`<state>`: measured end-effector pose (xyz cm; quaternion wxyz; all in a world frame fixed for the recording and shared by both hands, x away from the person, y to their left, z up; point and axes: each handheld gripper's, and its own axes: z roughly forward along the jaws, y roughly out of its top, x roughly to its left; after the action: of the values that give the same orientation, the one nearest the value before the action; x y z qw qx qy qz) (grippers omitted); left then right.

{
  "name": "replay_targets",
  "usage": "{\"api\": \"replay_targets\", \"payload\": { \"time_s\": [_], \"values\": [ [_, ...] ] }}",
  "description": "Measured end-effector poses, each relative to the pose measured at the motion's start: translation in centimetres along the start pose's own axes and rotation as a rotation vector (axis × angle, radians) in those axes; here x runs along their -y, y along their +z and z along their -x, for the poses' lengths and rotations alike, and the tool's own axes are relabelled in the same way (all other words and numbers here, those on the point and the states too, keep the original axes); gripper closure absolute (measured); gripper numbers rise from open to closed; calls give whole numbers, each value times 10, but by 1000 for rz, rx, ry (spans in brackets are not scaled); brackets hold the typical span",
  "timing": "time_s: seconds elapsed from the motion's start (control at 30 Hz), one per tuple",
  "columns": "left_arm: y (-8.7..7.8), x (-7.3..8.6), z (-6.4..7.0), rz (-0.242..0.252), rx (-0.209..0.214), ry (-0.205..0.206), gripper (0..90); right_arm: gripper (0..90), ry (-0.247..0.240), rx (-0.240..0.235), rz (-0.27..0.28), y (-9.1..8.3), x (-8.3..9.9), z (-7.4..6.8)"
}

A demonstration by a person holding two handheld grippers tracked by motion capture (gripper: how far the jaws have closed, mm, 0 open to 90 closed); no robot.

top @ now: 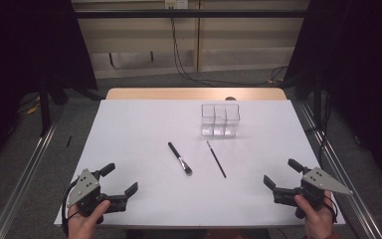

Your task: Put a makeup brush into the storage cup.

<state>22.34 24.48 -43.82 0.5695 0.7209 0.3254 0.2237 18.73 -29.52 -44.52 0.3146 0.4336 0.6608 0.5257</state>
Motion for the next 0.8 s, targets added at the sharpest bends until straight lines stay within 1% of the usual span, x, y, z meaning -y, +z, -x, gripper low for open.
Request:
{"api": "replay_targets", "payload": {
  "time_s": [0.03,0.17,0.2,0.23,0.4,0.5,0.6,0.63,0.67,0.7,0.77,0.8],
  "values": [
    [1,0,-1,3,0,-12,26,0,2,-4,4,0,0,0],
    [2,1,-1,-2,-10,-22,26,0,-5,-4,3,0,0,2],
    [3,1,-2,-2,-8,-27,26,0,8,-3,3,0,1,2],
    [3,1,-2,-4,-7,-31,26,0,9,-3,4,1,1,2],
    [4,1,-1,-14,5,-22,26,0,2,-8,-11,3,2,2],
    [5,1,0,-23,26,-20,26,0,6,-6,-9,2,2,1],
    [4,1,0,-25,45,-22,24,0,-7,-8,-14,1,1,0],
    [5,1,1,-29,59,-22,24,0,-10,-7,-12,1,1,-1],
    [5,1,1,-29,59,-22,24,0,-15,-8,-12,1,0,-2],
    [6,1,2,-32,79,-23,25,0,-20,-12,-13,1,0,-2],
    [10,-1,3,-39,90,-5,24,0,-15,-13,-13,2,0,-3],
    [13,-2,4,-36,98,-10,24,0,-20,-16,-16,2,0,-3]
  ]
}}
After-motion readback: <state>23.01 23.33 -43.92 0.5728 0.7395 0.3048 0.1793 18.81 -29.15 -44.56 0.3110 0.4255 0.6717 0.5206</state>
